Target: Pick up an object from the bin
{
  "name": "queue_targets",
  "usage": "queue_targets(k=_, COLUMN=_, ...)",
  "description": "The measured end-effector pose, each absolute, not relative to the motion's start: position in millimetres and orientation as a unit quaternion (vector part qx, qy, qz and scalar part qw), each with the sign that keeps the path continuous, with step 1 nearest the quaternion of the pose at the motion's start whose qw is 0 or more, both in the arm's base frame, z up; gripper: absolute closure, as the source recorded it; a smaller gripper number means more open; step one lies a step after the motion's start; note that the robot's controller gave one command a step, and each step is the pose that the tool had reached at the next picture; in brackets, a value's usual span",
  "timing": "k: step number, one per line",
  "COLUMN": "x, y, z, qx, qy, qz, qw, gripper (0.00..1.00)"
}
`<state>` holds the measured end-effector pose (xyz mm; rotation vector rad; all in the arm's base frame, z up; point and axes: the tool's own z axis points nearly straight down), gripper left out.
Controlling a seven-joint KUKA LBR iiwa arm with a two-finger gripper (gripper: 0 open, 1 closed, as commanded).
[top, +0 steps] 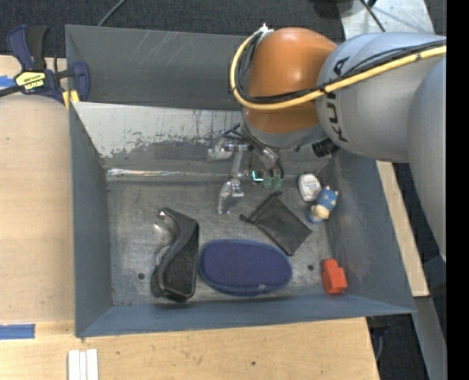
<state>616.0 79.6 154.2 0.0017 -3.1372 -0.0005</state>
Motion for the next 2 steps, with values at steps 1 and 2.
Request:
queue_targets(k=1, x=560.3, y=117.1, z=76.3, qx=0.132, qy=-0.991, qz=0.001, qw=-0.006, gripper=0.00)
queue_targets(k=2, x=565.8, y=119.1, z=79.5, qx=0.130, qy=-0.991, qz=-0.002, qw=-0.019, gripper=1.00)
